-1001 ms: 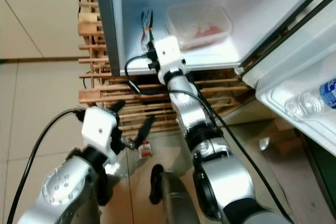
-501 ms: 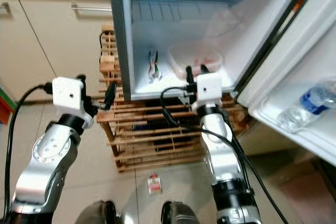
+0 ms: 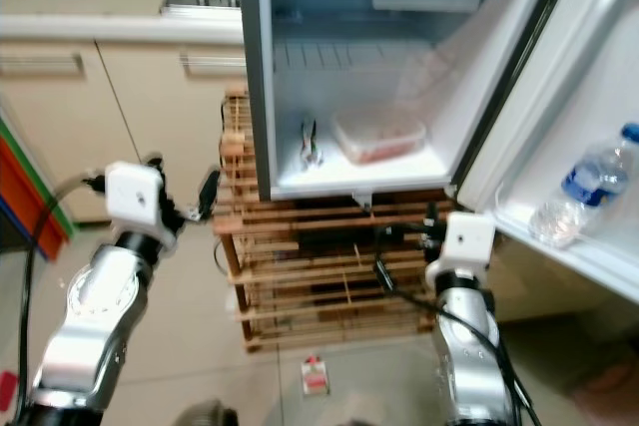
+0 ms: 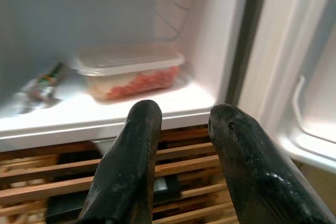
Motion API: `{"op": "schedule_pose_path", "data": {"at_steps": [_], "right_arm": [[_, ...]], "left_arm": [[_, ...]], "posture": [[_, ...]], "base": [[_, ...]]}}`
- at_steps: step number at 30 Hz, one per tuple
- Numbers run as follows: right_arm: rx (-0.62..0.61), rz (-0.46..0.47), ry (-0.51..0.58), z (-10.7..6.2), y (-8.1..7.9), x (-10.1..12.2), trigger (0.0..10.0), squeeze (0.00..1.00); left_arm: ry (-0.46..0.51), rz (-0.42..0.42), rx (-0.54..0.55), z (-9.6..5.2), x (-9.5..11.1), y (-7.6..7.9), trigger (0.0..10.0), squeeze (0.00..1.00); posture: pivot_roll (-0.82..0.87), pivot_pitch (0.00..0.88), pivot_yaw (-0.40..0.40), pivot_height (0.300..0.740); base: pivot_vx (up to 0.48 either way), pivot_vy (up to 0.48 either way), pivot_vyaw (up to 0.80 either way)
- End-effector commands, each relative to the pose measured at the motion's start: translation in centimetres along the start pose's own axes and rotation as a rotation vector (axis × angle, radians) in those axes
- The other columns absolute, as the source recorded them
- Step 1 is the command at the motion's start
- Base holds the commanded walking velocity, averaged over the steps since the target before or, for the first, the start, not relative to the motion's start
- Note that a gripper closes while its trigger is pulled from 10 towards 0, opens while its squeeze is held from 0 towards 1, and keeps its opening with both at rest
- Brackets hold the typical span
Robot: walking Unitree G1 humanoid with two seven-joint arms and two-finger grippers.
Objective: Restocking fridge
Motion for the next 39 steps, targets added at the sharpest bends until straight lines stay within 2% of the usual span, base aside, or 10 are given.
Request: {"op": "schedule_pose_path", "data": {"at_steps": [1,8,14,18,19,34,37,38,39], "right_arm": [[0.016,-0.007,0.025,0.4,0.0,0.9,10.0,0.00],[0.039,-0.035,0.013,0.4,0.2,0.6,10.0,0.00],[0.052,-0.056,-0.007,0.3,0.0,0.2,10.0,0.00],[0.108,-0.087,-0.008,0.4,-1.0,0.3,10.0,0.00],[0.101,-0.096,-0.012,0.4,-1.0,0.3,10.0,1.00],[0.117,-0.119,-0.001,0.4,-1.0,0.5,10.0,1.00],[0.175,-0.166,0.040,0.0,-2.0,1.1,10.0,1.00],[0.224,-0.173,0.056,-0.4,-2.6,1.4,10.0,0.00],[0.268,-0.184,0.070,-0.9,-3.1,1.5,10.0,0.00]], "left_arm": [[0.024,-0.025,-0.021,-0.1,0.4,0.4,10.0,0.00],[0.038,-0.043,-0.035,-0.6,0.4,1.5,10.0,0.00],[0.040,-0.047,-0.034,-0.6,0.4,1.7,10.0,0.00],[0.045,-0.047,-0.035,-0.6,0.4,1.8,10.0,0.00],[0.048,-0.047,-0.034,-0.6,0.5,1.7,10.0,0.00],[0.053,-0.052,-0.004,-0.2,0.6,1.5,10.0,0.00],[0.071,-0.053,-0.009,-0.2,0.8,1.6,10.0,0.00],[0.074,-0.052,-0.004,-0.2,0.8,1.6,10.0,0.00],[0.076,-0.048,0.004,-0.3,0.8,1.4,10.0,0.00]], "posture": [[-0.03,0.000,-0.038,0.732],[-0.02,0.000,-0.052,0.732],[-0.02,0.000,-0.051,0.732],[-0.02,0.000,-0.048,0.736],[-0.03,0.000,-0.049,0.736],[-0.04,0.000,-0.054,0.736],[-0.05,0.000,-0.053,0.736],[-0.05,0.000,-0.053,0.736],[-0.05,0.000,-0.054,0.736]], "base": [[0.000,-0.480,0.00],[0.000,-0.480,0.00],[0.000,-0.480,0.00],[0.000,-0.480,0.00],[0.000,-0.480,0.00],[0.000,-0.480,0.00],[0.000,-0.472,0.00],[0.000,0.000,0.00],[0.000,0.000,0.00]]}}
Point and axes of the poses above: a point about 5 cm out from each wrist's last joint towards the gripper, its own z axis pointing out of the wrist towards the gripper, its own x axis along the axis of the wrist's last joint, y = z × x, the point moved 3 cm from there along z, pointing out of the wrist towards the gripper, and after that the axes turned 5 degrees about z, right-handed, at the moved point
